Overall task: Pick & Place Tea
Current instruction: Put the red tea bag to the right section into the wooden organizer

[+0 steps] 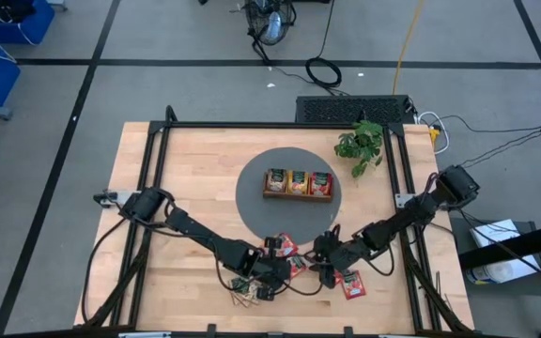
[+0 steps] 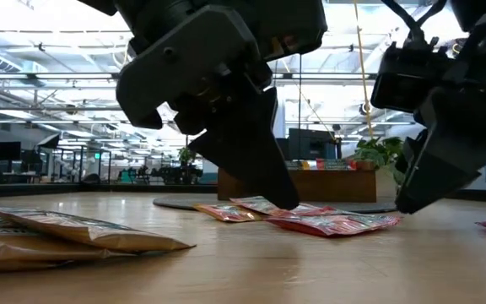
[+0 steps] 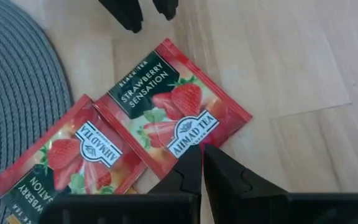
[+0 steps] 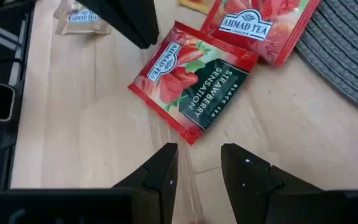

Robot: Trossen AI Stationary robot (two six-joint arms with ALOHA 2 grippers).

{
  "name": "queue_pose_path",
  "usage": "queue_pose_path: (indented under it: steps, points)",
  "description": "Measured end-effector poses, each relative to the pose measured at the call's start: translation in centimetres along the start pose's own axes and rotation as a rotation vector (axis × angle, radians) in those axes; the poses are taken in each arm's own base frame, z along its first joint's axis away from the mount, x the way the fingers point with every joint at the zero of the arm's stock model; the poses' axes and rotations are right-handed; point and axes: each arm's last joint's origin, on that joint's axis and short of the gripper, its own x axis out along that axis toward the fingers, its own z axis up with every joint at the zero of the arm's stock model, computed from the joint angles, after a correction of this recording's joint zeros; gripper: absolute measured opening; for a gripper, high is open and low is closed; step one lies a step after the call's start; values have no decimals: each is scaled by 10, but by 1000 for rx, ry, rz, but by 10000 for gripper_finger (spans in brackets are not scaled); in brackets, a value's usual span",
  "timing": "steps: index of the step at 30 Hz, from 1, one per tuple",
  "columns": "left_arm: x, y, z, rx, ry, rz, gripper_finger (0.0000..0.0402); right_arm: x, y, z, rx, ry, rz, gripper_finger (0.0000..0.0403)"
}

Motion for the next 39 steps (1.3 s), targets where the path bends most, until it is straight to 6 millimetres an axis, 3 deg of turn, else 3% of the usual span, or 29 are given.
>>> queue_pose_path:
  steps: [4,12,32,39]
  points:
    - [0,0,-1,-5,5,1,21,1,-2,4,29,-12,-1,115]
    - [21,-1,-9,11,16,4,21,2,-6,7,83,40,36,116]
    - [27,11,-6,-16,-8,5,21,2,-7,7,56,44,24,116]
    - [26,8,-6,-10,-10,7,21,2,-14,5,57,87,-42,80]
